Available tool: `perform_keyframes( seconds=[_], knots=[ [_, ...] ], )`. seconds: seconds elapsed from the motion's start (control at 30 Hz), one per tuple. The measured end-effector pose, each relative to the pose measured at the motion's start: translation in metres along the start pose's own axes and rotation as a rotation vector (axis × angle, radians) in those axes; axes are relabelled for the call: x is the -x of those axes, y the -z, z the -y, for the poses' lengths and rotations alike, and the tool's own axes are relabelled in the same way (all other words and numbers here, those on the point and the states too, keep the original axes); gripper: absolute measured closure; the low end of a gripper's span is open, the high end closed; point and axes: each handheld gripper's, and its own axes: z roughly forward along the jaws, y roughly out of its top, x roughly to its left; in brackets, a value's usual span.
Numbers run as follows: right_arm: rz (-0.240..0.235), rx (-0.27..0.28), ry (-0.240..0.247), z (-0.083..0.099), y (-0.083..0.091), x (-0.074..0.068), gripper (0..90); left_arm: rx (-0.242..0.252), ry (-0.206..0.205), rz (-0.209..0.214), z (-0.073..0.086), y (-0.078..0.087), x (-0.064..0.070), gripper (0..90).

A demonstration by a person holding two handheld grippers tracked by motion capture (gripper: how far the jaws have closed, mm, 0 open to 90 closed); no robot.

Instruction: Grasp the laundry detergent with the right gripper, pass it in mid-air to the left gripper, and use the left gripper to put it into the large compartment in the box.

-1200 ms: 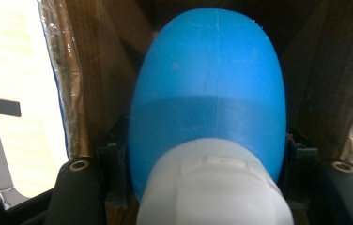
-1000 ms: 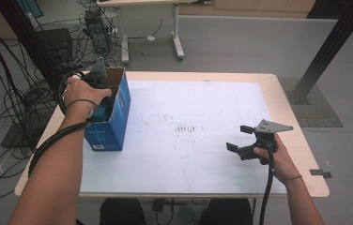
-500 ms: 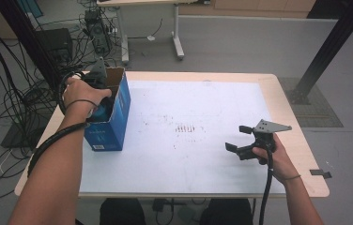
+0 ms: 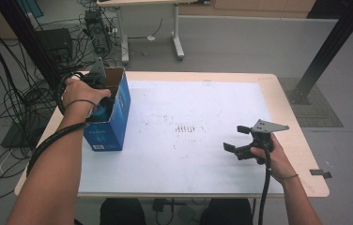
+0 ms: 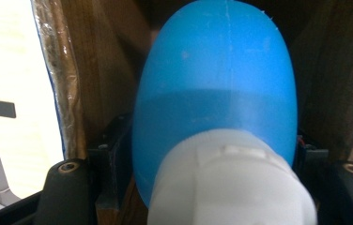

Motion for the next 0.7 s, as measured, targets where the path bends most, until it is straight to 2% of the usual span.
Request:
perform_keyframes(
  seconds=[0.33, 0.7],
  knots=[
    [0.003, 0.005, 0.001, 0.0, 0.001, -0.001, 1.1, 0.016, 0.002, 0.011, 0.004, 0.011, -0.001, 33.6],
    [0.005, 0.013, 0.009, -0.003, 0.004, -0.002, 1.1, 0.056, 0.007, 0.008, 0.014, 0.04, -0.002, 33.1]
  ],
)
